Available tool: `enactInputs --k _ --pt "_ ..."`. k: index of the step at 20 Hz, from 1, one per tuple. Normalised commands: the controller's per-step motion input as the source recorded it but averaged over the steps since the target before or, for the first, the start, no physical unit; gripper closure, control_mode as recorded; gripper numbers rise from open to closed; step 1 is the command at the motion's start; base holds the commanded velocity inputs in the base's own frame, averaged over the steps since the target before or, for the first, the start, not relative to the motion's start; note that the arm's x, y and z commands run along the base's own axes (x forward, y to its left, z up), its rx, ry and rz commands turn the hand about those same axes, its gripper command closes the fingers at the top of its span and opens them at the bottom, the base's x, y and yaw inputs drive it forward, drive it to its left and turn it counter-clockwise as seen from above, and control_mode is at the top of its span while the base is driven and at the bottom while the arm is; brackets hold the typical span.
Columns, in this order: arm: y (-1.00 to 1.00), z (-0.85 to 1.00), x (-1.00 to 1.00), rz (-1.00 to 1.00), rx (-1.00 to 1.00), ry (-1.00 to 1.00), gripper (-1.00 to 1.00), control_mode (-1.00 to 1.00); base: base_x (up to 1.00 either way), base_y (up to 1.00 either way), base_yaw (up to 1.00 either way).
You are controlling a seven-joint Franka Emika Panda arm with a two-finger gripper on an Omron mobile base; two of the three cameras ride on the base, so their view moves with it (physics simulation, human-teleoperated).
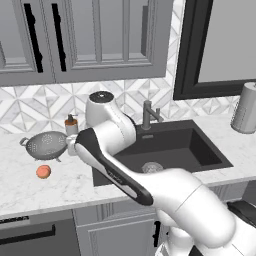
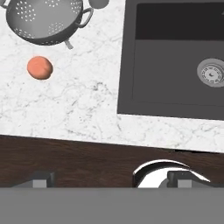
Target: Put the colander in the sink, put the peach in the colander, and turn on the sink faucet and pour water over the colander.
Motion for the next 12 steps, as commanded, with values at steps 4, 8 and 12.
enactInputs --k 4,8,12 --pt "0.21 0.00 0.19 0.00 0.01 0.05 -1.00 -1.00 0.00 0.00 0.00" --pt "0.23 0.00 0.18 0.00 0.01 0.01 -1.00 -1.00 0.00 0.00 0.00" --pt "0.12 0.00 0.21 0.00 0.02 0.00 -1.00 -1.00 0.00 0.00 0.00"
